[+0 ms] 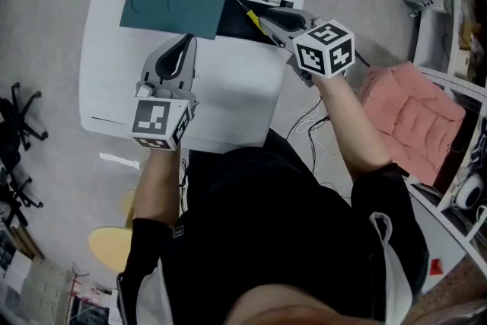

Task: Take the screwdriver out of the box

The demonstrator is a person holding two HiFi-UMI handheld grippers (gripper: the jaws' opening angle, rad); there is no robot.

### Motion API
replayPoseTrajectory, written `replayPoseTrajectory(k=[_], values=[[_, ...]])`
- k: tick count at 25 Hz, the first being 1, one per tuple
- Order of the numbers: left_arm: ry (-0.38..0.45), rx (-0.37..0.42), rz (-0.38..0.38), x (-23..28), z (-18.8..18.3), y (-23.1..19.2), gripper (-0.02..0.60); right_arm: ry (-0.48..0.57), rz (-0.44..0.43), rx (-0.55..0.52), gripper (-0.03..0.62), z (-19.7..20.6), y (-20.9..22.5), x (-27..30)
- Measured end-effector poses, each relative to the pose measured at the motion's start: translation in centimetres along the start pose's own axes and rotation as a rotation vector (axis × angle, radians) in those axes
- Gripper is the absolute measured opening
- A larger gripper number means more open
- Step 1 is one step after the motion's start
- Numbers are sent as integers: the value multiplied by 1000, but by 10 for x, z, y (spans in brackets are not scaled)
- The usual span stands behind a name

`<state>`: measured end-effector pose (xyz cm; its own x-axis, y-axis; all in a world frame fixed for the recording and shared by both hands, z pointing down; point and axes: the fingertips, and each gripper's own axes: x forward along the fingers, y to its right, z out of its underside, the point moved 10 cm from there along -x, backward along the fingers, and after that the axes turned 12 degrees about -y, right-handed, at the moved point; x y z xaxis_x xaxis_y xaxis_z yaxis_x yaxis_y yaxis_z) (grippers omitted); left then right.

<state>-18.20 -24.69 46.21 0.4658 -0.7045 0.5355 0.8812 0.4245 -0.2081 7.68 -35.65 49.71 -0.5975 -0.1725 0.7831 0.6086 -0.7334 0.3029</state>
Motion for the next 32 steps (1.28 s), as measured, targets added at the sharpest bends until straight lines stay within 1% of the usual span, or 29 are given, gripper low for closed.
replayPoseTrajectory(k=[2,6,8,15,24,28,32], values=[[-3,-12,10,5,5,-4,15,-68,18,-29,118,0,3,17],[3,-31,23,6,12,-8,15,-223,113,-138,118,1,5,46],[6,-37,26,4,13,-12,15,-265,137,-167,118,-1,5,55],[14,-58,23,-7,18,-23,15,-340,174,-153,118,-6,12,74],[-3,-61,29,-15,28,-39,15,-459,177,-154,120,0,19,91],[-7,-51,37,-18,27,-48,15,-469,208,-151,119,-4,16,94],[2,-35,56,-21,22,-49,15,-449,246,-150,120,-2,12,94]])
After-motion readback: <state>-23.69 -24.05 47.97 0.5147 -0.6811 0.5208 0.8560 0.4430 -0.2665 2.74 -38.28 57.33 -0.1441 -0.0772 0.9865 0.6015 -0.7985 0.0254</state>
